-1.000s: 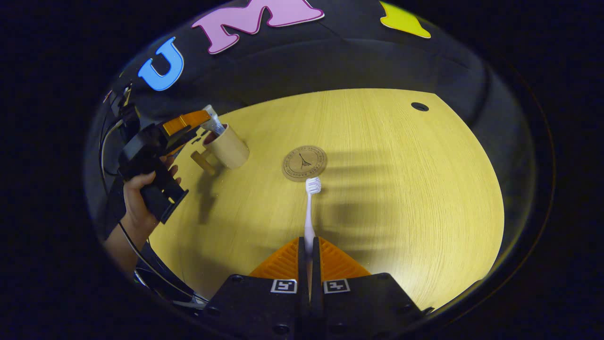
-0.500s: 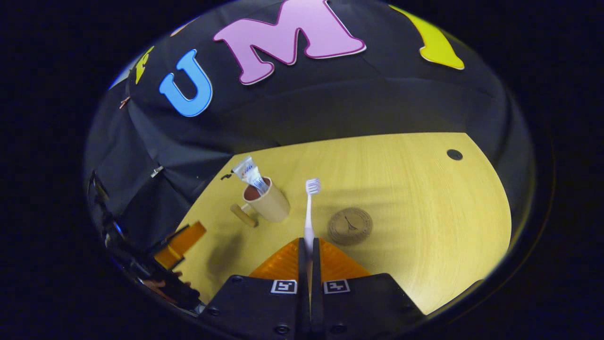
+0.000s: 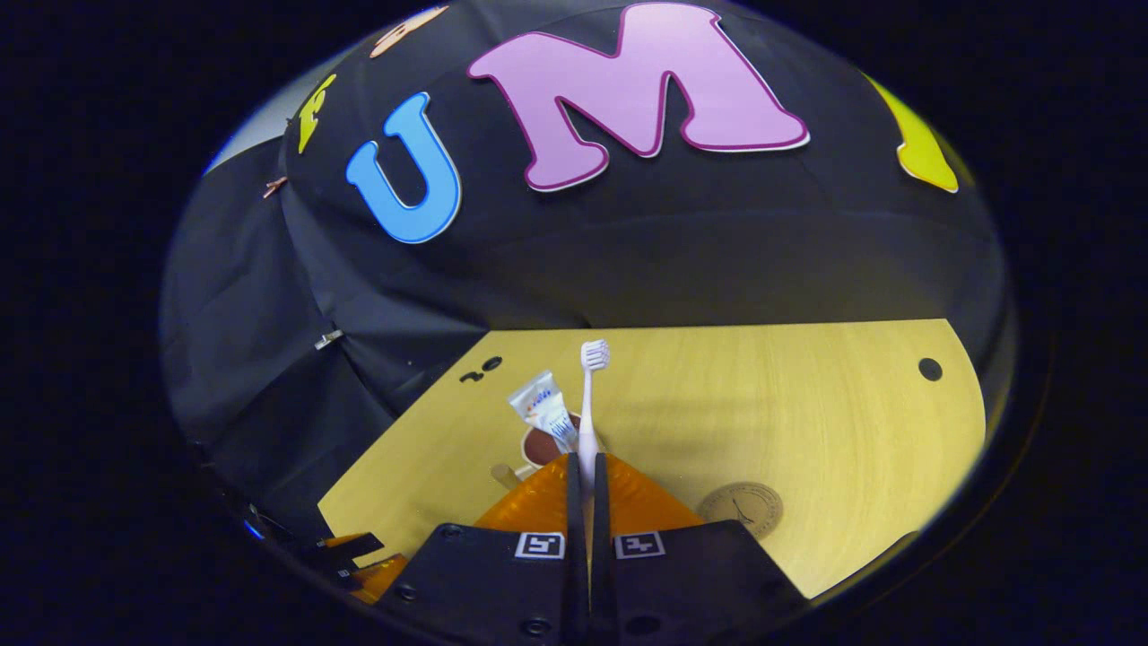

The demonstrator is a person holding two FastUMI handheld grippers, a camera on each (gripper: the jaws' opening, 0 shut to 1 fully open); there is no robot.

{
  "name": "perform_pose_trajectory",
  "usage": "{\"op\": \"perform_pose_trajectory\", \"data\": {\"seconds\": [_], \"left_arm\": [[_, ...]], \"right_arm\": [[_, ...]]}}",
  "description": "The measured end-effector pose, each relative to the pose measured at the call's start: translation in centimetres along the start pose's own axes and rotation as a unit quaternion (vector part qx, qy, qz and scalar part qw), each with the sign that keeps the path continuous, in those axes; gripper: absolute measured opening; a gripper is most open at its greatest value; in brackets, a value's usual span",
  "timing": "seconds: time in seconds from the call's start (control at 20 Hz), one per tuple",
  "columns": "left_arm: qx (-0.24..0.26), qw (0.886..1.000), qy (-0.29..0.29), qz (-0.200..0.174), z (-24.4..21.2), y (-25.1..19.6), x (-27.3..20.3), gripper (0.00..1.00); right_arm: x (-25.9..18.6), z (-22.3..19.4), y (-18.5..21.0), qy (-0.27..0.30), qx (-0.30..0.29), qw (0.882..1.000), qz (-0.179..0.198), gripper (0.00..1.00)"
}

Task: Put the toothbrush and toothpaste on the desktop into the cup, then pick up the cup and place it on the coaster on the desktop.

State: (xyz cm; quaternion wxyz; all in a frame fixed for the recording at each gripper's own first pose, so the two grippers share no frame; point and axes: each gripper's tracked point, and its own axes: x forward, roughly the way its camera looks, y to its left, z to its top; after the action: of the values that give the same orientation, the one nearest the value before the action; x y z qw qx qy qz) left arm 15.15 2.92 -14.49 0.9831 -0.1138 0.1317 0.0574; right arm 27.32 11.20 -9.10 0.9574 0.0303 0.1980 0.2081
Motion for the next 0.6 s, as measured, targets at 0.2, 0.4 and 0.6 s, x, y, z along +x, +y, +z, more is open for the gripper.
{"op": "perform_pose_trajectory", "data": {"seconds": [0.2,0.4,0.6], "left_arm": [[0.001,1.0,-0.013,-0.009,1.5,0.2,0.1,0.98],[0.001,1.0,-0.026,-0.016,2.6,0.5,0.5,0.98],[-0.005,0.999,-0.031,-0.022,2.6,0.8,1.7,0.98]], "right_arm": [[2.9,2.3,1.9,-0.048,-0.009,0.999,0.023,0.06],[6.0,3.3,2.9,-0.086,0.01,0.995,0.045,0.05],[8.3,4.4,2.1,-0.13,0.021,0.991,0.033,0.06]]}}
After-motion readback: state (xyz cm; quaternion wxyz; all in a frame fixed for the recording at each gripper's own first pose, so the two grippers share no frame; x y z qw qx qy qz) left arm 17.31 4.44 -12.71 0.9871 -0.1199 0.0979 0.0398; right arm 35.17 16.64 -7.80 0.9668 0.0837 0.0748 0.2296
